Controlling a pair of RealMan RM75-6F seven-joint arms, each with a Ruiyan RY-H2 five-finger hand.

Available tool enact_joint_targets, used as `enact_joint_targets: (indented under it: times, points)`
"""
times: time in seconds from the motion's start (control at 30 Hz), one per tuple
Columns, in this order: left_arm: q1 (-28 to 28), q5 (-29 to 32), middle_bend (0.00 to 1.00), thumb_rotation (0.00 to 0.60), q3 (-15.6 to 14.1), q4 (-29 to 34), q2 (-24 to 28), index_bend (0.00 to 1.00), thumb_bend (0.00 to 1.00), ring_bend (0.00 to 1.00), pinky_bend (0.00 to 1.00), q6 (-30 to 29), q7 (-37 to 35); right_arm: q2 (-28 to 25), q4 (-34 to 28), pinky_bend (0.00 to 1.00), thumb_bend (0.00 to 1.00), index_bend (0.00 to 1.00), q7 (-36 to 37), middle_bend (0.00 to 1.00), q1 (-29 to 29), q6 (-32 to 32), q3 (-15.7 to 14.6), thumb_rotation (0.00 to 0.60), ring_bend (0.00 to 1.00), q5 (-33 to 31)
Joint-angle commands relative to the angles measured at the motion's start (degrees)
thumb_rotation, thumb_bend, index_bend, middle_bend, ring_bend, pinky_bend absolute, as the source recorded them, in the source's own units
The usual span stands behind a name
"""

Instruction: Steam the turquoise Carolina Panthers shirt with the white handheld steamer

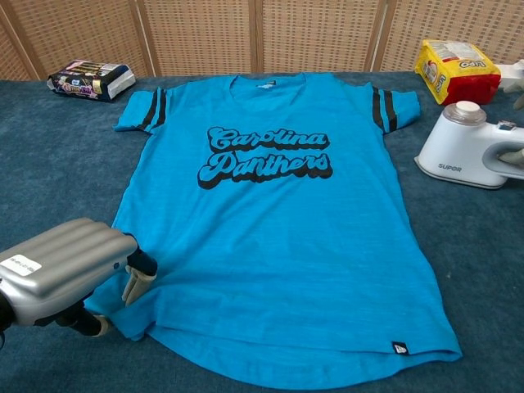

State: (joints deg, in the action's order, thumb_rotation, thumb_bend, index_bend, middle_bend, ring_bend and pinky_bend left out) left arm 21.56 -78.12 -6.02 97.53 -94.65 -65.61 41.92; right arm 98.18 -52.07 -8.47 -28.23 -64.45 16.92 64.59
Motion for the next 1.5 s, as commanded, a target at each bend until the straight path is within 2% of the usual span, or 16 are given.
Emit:
enact_joint_targets:
  times: [0.03, 0.37, 0.47, 0.53, 0.6, 0.7, 1.03, 1.37, 1.5]
  points:
    - [0.0, -0.1, 0.56, 0.598, 0.0, 0.1, 0.0, 0.63, 0.31, 0.39, 0.39, -0.1, 0.0, -0.4, -0.7, 0.11, 0.19, 0.1, -0.3, 0.22, 0.3, -0.1, -0.2, 0.514, 0.15, -0.1]
    - [0.0, -0.1, 0.56, 0.598, 0.0, 0.1, 0.1, 0.63, 0.31, 0.39, 0.39, 0.0, 0.0, -1.5, -3.5, 0.1, 0.19, 0.08, 0.6, 0.22, 1.8, -2.8, -1.0, 0.511, 0.15, 1.6]
    - [0.0, -0.2, 0.56, 0.595, -0.1, 0.3, 0.4, 0.63, 0.26, 0.39, 0.39, 0.0, 0.0, -2.4, -5.3, 0.1, 0.19, 0.08, 0.4, 0.22, 2.3, -3.3, -1.4, 0.511, 0.15, 2.2]
    - [0.0, -0.4, 0.56, 0.58, -0.2, 0.7, 0.7, 0.61, 0.21, 0.39, 0.39, 0.0, -0.3, -3.2, -7.1, 0.1, 0.19, 0.08, 0.1, 0.22, 2.7, -3.6, -1.8, 0.511, 0.15, 2.5]
    - [0.0, -0.9, 0.54, 0.56, -0.2, 0.9, 1.1, 0.53, 0.17, 0.39, 0.39, -0.2, -0.5, -4.1, -9.0, 0.1, 0.19, 0.08, -0.4, 0.22, 3.2, -3.9, -2.1, 0.512, 0.15, 2.7]
    - [-0.1, -1.5, 0.53, 0.556, -0.3, 1.5, 1.8, 0.45, 0.16, 0.38, 0.39, -0.6, -1.0, -5.8, -12.4, 0.1, 0.19, 0.08, -1.2, 0.22, 3.9, -4.6, -2.5, 0.512, 0.15, 3.0]
    - [-0.7, -4.6, 0.49, 0.548, -1.2, 4.4, 4.8, 0.42, 0.14, 0.35, 0.39, -2.5, -1.9, -11.1, -22.6, 0.1, 0.19, 0.08, -4.1, 0.23, 6.4, -7.0, -3.7, 0.512, 0.15, 3.7]
    - [-1.8, -6.6, 0.47, 0.519, -2.3, 9.3, 10.4, 0.35, 0.14, 0.34, 0.39, -4.8, -3.3, -16.1, -30.8, 0.11, 0.17, 0.09, -5.4, 0.23, 8.9, -9.3, -4.9, 0.51, 0.16, 4.3]
    - [-2.9, -7.8, 0.47, 0.517, -2.5, 11.1, 14.4, 0.35, 0.14, 0.34, 0.39, -7.2, -5.3, -18.7, -34.7, 0.13, 0.15, 0.16, -5.8, 0.26, 10.2, -10.4, -5.6, 0.514, 0.19, 4.9]
